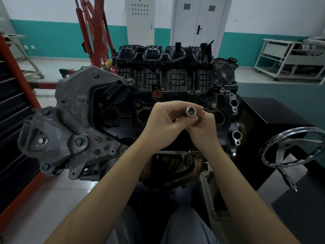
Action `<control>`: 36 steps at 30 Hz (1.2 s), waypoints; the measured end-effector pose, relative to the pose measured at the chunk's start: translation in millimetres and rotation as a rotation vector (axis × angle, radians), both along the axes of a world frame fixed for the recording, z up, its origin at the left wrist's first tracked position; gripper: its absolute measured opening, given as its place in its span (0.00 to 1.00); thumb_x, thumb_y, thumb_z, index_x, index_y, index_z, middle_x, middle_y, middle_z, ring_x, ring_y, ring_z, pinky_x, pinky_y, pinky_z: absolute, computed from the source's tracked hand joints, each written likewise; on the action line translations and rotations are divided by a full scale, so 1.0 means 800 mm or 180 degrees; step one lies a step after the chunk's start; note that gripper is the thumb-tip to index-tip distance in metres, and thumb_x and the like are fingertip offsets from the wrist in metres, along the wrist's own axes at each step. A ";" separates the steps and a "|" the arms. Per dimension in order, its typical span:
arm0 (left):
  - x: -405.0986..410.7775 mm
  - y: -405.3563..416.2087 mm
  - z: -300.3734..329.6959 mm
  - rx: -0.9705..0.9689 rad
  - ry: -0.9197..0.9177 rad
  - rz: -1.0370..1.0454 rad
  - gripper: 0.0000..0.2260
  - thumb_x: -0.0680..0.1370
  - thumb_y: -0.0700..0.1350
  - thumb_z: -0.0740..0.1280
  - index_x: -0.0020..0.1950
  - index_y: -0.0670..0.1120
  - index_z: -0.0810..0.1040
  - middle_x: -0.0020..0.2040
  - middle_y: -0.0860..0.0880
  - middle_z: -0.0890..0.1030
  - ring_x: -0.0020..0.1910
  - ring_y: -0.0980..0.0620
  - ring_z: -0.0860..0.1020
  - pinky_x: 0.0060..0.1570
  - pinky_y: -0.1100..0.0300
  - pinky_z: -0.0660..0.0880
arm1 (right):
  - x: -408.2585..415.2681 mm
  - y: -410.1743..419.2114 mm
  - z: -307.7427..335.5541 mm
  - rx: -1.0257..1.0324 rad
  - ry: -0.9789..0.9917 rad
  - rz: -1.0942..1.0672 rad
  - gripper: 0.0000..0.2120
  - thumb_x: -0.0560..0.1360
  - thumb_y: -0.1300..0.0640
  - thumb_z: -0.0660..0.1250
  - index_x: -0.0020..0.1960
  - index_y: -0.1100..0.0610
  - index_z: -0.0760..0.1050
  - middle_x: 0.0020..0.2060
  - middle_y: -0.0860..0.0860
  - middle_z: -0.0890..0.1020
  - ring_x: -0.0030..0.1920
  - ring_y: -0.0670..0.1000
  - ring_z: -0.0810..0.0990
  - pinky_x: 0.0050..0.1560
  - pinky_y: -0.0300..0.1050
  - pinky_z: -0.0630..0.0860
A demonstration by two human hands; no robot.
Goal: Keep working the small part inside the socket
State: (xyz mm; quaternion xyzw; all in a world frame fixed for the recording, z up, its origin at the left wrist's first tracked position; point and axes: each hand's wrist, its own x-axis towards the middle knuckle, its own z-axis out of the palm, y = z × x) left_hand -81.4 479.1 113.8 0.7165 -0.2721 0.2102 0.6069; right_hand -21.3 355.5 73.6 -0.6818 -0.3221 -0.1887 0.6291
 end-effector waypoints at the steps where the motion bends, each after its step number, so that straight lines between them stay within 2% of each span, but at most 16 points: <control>1: 0.000 0.000 0.000 0.0042 -0.0015 0.0004 0.12 0.74 0.28 0.69 0.54 0.39 0.82 0.48 0.43 0.84 0.51 0.49 0.83 0.55 0.56 0.78 | 0.001 0.000 0.000 -0.0031 -0.0006 -0.0045 0.18 0.71 0.70 0.69 0.44 0.46 0.78 0.37 0.35 0.83 0.41 0.37 0.82 0.42 0.29 0.74; 3: -0.001 -0.003 -0.001 0.0118 -0.0105 0.0228 0.11 0.72 0.29 0.72 0.52 0.40 0.82 0.47 0.44 0.84 0.50 0.50 0.83 0.54 0.56 0.79 | 0.002 0.001 -0.001 -0.0029 -0.0024 -0.0137 0.16 0.69 0.69 0.71 0.42 0.47 0.79 0.35 0.37 0.83 0.39 0.37 0.82 0.39 0.29 0.74; 6: 0.001 -0.006 -0.002 0.0104 -0.0244 0.0595 0.08 0.71 0.33 0.74 0.49 0.41 0.84 0.44 0.48 0.85 0.46 0.55 0.83 0.50 0.61 0.79 | 0.002 0.002 -0.003 0.0053 -0.0078 -0.0126 0.10 0.70 0.69 0.72 0.45 0.56 0.81 0.39 0.46 0.85 0.42 0.46 0.84 0.44 0.41 0.78; 7: 0.001 -0.006 -0.001 0.0084 -0.0247 0.0600 0.09 0.72 0.33 0.73 0.50 0.41 0.84 0.44 0.48 0.85 0.46 0.55 0.83 0.50 0.62 0.79 | 0.001 0.002 -0.004 0.0058 -0.0074 -0.0062 0.10 0.71 0.69 0.72 0.47 0.56 0.81 0.40 0.46 0.85 0.44 0.47 0.84 0.46 0.42 0.78; 10: 0.000 -0.001 0.000 0.0021 -0.0087 0.0196 0.13 0.74 0.29 0.68 0.55 0.41 0.81 0.46 0.50 0.84 0.50 0.55 0.83 0.53 0.63 0.77 | -0.002 0.001 -0.001 -0.0024 -0.0007 0.0092 0.11 0.72 0.66 0.68 0.46 0.50 0.79 0.39 0.39 0.84 0.44 0.41 0.83 0.45 0.34 0.75; 13: -0.002 0.002 0.001 0.0114 -0.0057 -0.0015 0.16 0.74 0.26 0.65 0.58 0.41 0.80 0.49 0.48 0.83 0.52 0.54 0.82 0.55 0.62 0.77 | 0.000 0.000 0.001 -0.0006 -0.0016 0.0075 0.15 0.71 0.68 0.69 0.46 0.48 0.79 0.39 0.39 0.84 0.44 0.42 0.83 0.45 0.35 0.76; 15: -0.001 0.000 0.002 0.0170 -0.0123 0.0203 0.15 0.73 0.28 0.69 0.57 0.42 0.81 0.48 0.48 0.83 0.52 0.54 0.82 0.55 0.60 0.78 | 0.004 0.000 0.000 0.0031 -0.0063 -0.0058 0.17 0.70 0.72 0.70 0.44 0.49 0.80 0.38 0.41 0.84 0.42 0.43 0.83 0.45 0.36 0.76; 18: 0.000 -0.003 0.000 0.0097 -0.0193 0.0528 0.10 0.72 0.32 0.73 0.51 0.41 0.83 0.45 0.47 0.85 0.48 0.53 0.83 0.53 0.56 0.80 | 0.005 0.001 -0.004 0.0097 -0.0111 -0.0053 0.09 0.70 0.71 0.71 0.46 0.59 0.82 0.41 0.49 0.85 0.44 0.49 0.84 0.46 0.42 0.77; 21: 0.000 0.000 0.001 0.0019 -0.0182 0.0406 0.11 0.73 0.30 0.70 0.53 0.42 0.83 0.45 0.50 0.84 0.48 0.55 0.83 0.52 0.61 0.79 | 0.000 0.001 -0.005 0.0117 -0.0054 0.0098 0.11 0.73 0.66 0.69 0.50 0.52 0.79 0.43 0.44 0.85 0.47 0.45 0.83 0.48 0.36 0.76; 24: -0.002 0.006 0.002 -0.0020 -0.0087 -0.0014 0.15 0.73 0.27 0.68 0.56 0.41 0.80 0.47 0.49 0.84 0.50 0.55 0.83 0.53 0.63 0.77 | -0.001 0.003 -0.002 0.0067 -0.0005 0.0097 0.14 0.72 0.67 0.69 0.48 0.48 0.78 0.40 0.37 0.84 0.45 0.39 0.82 0.45 0.31 0.75; 26: -0.002 0.005 0.002 -0.0010 -0.0056 0.0005 0.16 0.72 0.27 0.69 0.56 0.41 0.80 0.48 0.47 0.84 0.51 0.53 0.83 0.54 0.61 0.77 | 0.002 0.003 -0.004 0.0137 0.0025 -0.0018 0.15 0.70 0.70 0.71 0.46 0.50 0.80 0.39 0.39 0.84 0.43 0.40 0.82 0.44 0.33 0.75; 30: 0.001 -0.001 0.001 -0.0011 -0.0197 0.0586 0.10 0.68 0.31 0.75 0.48 0.41 0.84 0.43 0.46 0.85 0.45 0.53 0.84 0.51 0.57 0.80 | 0.004 0.002 -0.006 0.0153 0.0025 -0.0100 0.07 0.70 0.70 0.71 0.46 0.62 0.81 0.40 0.50 0.85 0.44 0.49 0.84 0.47 0.41 0.78; 33: 0.001 0.000 0.001 0.0019 -0.0165 0.0475 0.11 0.71 0.31 0.73 0.51 0.42 0.84 0.45 0.49 0.85 0.47 0.54 0.84 0.51 0.61 0.79 | 0.001 0.001 -0.006 0.0056 -0.0007 -0.0027 0.08 0.73 0.67 0.70 0.50 0.58 0.80 0.41 0.43 0.85 0.47 0.44 0.83 0.47 0.36 0.76; 36: -0.001 0.003 0.003 -0.0034 -0.0084 0.0086 0.14 0.73 0.28 0.70 0.55 0.41 0.81 0.47 0.47 0.84 0.50 0.52 0.84 0.53 0.60 0.78 | 0.000 0.002 -0.003 -0.0025 -0.0014 -0.0062 0.10 0.72 0.68 0.69 0.49 0.54 0.79 0.37 0.35 0.83 0.42 0.38 0.82 0.43 0.29 0.74</control>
